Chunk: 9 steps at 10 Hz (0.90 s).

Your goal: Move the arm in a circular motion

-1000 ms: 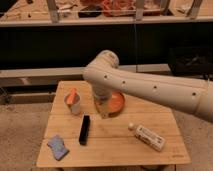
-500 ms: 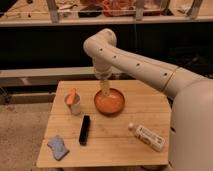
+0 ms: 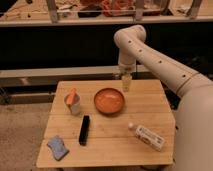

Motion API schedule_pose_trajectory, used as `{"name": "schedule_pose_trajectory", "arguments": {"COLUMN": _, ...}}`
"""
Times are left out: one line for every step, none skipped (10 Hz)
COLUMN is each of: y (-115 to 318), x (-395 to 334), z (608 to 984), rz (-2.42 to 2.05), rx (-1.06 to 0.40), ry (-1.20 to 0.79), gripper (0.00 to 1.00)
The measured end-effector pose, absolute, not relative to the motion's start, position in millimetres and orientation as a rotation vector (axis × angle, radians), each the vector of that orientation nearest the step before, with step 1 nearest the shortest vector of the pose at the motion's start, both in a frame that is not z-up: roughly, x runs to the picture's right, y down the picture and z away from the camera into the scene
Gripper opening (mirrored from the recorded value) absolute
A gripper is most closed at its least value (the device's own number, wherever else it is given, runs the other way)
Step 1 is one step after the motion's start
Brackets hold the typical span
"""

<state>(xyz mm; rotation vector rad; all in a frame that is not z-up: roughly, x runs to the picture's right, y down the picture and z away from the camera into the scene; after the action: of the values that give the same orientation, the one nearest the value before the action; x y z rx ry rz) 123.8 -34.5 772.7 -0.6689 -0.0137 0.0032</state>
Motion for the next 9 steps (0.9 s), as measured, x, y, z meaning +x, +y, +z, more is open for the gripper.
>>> {"name": "schedule_pose_trajectory", "arguments": {"y": -33.5, "x": 136.4, "z": 774.9, "rz": 0.026, "rx": -0.677, "ry": -0.009, "gripper": 0.8}}
{"name": "schedule_pose_trajectory", "arguments": {"y": -31.9, "x": 143.8, "z": 776.7, "rz": 0.038, "rx": -0.685, "ry": -0.002, "gripper": 0.8}}
{"name": "schedule_pose_trajectory", "arguments": {"y": -28.9, "x": 153.2, "z": 778.0, "rz": 0.055, "rx": -0.694, "ry": 0.004, "gripper": 0.8}}
{"name": "schedule_pose_trajectory", "arguments": {"y": -25.6, "x": 164.1, "z": 778.9, "rz": 0.071, "rx": -0.702, "ry": 0.013, "gripper": 0.8}}
{"name": "schedule_pose_trajectory", "arguments": {"y": -21.1, "x": 174.7, "z": 779.8, "rz": 0.089, "rx": -0.711, "ry": 0.019, "gripper": 0.8}}
{"name": "schedule_pose_trajectory", "arguments": {"y": -16.1, "x": 183.8, "z": 779.9, "rz": 0.103, "rx": -0.72, "ry": 0.024, "gripper": 0.8}}
{"name": "schedule_pose_trajectory", "arguments": {"y": -12.2, "x": 190.8, "z": 780.2, "rz": 0.116, "rx": -0.724, "ry": 0.027, "gripper": 0.8}}
{"name": "schedule_pose_trajectory", "arguments": {"y": -4.0, "x": 206.2, "z": 779.2, "rz": 0.141, "rx": -0.733, "ry": 0.039, "gripper": 0.8}}
{"name": "schedule_pose_trajectory", "arguments": {"y": 1.1, "x": 214.4, "z": 778.7, "rz": 0.154, "rx": -0.735, "ry": 0.045, "gripper": 0.8}}
